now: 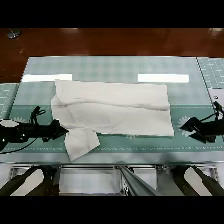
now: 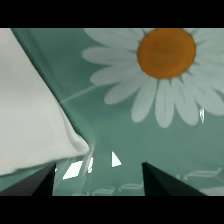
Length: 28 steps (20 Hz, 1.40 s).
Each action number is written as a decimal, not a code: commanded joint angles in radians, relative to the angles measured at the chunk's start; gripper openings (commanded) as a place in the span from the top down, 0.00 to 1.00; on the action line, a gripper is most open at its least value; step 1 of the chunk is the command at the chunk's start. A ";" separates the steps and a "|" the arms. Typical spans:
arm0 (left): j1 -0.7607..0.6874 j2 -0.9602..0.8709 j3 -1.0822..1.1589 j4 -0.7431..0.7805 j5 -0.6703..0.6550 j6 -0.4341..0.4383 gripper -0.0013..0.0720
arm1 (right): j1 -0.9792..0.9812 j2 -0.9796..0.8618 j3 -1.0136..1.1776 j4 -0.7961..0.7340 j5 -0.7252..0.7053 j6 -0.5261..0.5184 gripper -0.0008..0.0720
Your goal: Fold the shirts.
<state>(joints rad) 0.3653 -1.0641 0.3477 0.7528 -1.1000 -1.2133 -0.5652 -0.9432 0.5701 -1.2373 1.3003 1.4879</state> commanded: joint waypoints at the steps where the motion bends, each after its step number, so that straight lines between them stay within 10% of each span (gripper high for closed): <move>1: -0.003 0.001 0.000 -0.021 -0.005 0.028 0.95 | 0.000 0.001 -0.068 -0.034 0.077 0.023 0.14; 16: -0.004 0.001 -0.001 -0.031 0.001 0.027 0.95 | 0.187 -0.208 -0.093 0.347 -0.247 -0.030 0.14; 17: -0.004 0.001 -0.001 -0.040 0.001 0.027 0.95 | 0.194 -0.211 -0.093 0.367 -0.256 -0.034 0.21; 19: -0.004 0.001 0.000 -0.052 0.002 0.027 0.95 | 0.194 -0.211 -0.082 0.413 -0.245 -0.108 0.91; 28: 0.001 -0.001 0.243 -0.054 -0.024 0.054 0.95 | 0.223 -0.211 0.111 0.413 -0.156 -0.123 0.95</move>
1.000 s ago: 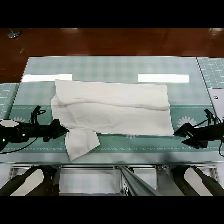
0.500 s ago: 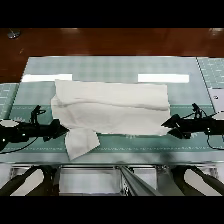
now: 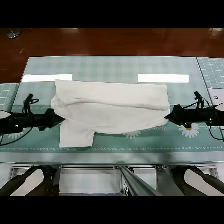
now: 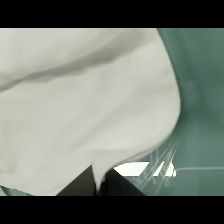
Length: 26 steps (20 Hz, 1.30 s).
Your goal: Fold the shirts.
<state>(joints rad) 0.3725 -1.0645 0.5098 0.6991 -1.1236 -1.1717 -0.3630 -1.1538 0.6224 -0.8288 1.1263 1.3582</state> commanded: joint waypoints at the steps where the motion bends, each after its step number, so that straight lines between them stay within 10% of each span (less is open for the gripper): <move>1: -0.019 -0.005 0.111 0.000 0.020 0.011 0.96 | 0.047 -0.002 0.083 -0.010 0.007 0.011 0.95; 24: -0.203 -0.719 0.957 0.179 0.060 -0.240 0.95 | 0.137 -0.445 0.575 -0.027 -0.157 0.132 0.95; 25: -0.202 -0.724 0.957 0.203 0.039 -0.240 0.95 | 0.137 -0.452 0.575 -0.018 -0.159 0.130 0.85; 26: -0.196 -0.723 0.958 0.211 0.024 -0.240 0.91 | 0.134 -0.456 0.575 -0.006 -0.159 0.130 0.35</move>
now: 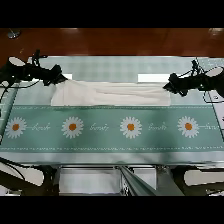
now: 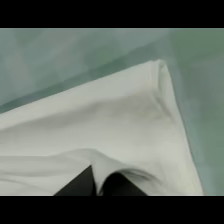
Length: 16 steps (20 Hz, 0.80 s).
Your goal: Fold the shirts.
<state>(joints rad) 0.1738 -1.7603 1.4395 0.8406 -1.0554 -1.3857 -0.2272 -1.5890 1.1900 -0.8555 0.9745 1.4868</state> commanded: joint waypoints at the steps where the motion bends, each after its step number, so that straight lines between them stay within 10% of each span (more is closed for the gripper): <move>1: 0.018 -0.026 0.040 0.069 -0.082 -0.027 0.43 | -0.016 -0.020 0.018 0.019 0.005 -0.013 0.13; 2: 0.041 -0.026 0.069 0.085 -0.151 -0.033 0.03 | -0.047 -0.020 0.044 0.015 0.049 -0.025 0.13; 6: 0.183 0.040 0.130 0.241 -0.333 -0.052 0.02 | -0.216 0.000 0.091 -0.075 0.224 -0.026 0.13; 16: 0.105 0.632 -0.443 0.030 0.025 0.077 0.03 | -0.182 -0.085 -0.031 0.093 0.110 -0.101 0.13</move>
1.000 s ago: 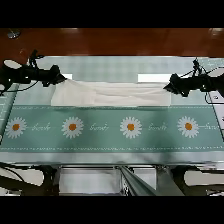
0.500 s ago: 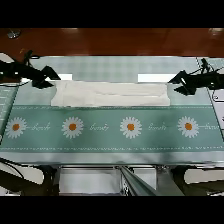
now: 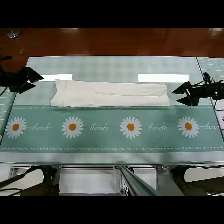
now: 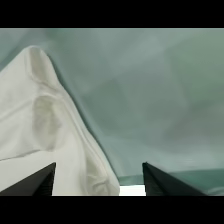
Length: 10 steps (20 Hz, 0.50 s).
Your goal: Fold the shirts.
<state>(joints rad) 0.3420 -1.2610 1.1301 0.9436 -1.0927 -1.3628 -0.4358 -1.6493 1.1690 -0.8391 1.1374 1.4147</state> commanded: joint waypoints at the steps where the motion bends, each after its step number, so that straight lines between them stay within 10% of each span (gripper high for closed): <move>1: -0.099 0.144 -0.143 -0.073 0.063 0.053 0.03 | 0.040 -0.038 -0.006 0.085 -0.060 -0.028 0.13; 7: -0.277 0.112 -0.143 -0.089 0.137 0.053 0.03 | 0.145 -0.093 0.034 0.075 -0.034 -0.030 0.16; 10: -0.336 0.074 -0.143 -0.119 0.137 0.053 0.03 | 0.174 -0.092 0.054 0.075 0.033 -0.082 0.95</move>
<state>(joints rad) 0.0666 -1.1645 0.9928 0.8524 -0.9730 -1.3128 -0.2935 -1.7370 1.2057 -0.7822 1.1156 1.3762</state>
